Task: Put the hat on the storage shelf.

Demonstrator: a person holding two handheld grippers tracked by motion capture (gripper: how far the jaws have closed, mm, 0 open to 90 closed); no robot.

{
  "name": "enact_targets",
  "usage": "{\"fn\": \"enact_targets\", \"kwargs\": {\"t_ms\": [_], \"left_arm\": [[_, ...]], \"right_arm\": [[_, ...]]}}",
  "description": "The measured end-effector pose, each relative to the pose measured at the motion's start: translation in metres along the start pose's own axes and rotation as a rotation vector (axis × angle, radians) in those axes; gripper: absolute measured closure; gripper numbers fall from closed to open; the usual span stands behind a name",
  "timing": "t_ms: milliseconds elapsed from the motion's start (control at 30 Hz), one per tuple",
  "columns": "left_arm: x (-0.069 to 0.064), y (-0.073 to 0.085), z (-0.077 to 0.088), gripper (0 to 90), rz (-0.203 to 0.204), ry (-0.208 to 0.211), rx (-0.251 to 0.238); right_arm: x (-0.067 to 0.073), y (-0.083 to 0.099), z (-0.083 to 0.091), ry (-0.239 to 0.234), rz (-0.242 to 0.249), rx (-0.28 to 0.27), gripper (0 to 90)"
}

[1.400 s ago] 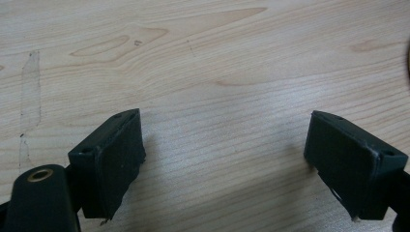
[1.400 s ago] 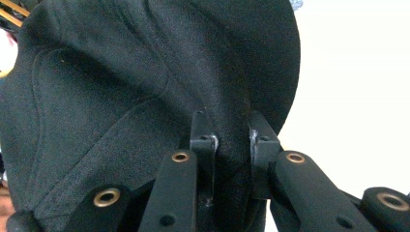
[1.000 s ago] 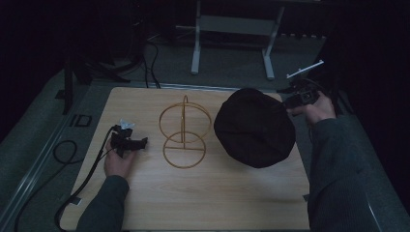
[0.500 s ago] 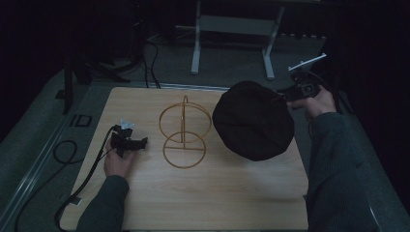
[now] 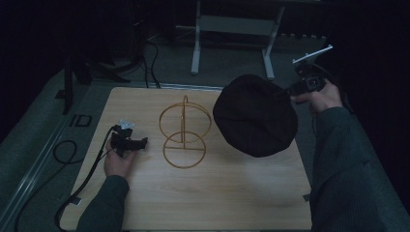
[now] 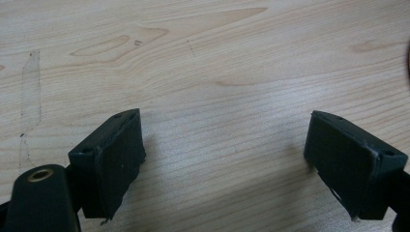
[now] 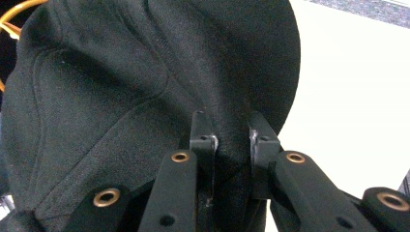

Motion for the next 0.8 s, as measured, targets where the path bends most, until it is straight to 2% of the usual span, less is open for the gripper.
{"fn": "enact_targets", "kwargs": {"t_ms": [400, 800], "left_arm": [[0.000, 0.000, 0.000, 13.8, 0.000, 0.000, 0.000], [0.000, 0.000, 0.000, 13.8, 0.000, 0.000, 0.000]], "right_arm": [[0.009, -0.011, 0.004, -0.022, 0.006, 0.006, 77.8], [0.029, -0.025, 0.007, -0.044, 0.031, -0.006, 77.8]]}}
Point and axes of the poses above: each handheld gripper's, and its own axes: z roughly backward along the jaws, y roughly out of its underside, x roughly to its left, the point moved 1 cm from there along -z, roughly forward along the jaws, and after that the axes turned 7 degrees about -z, right-handed, at the moved point
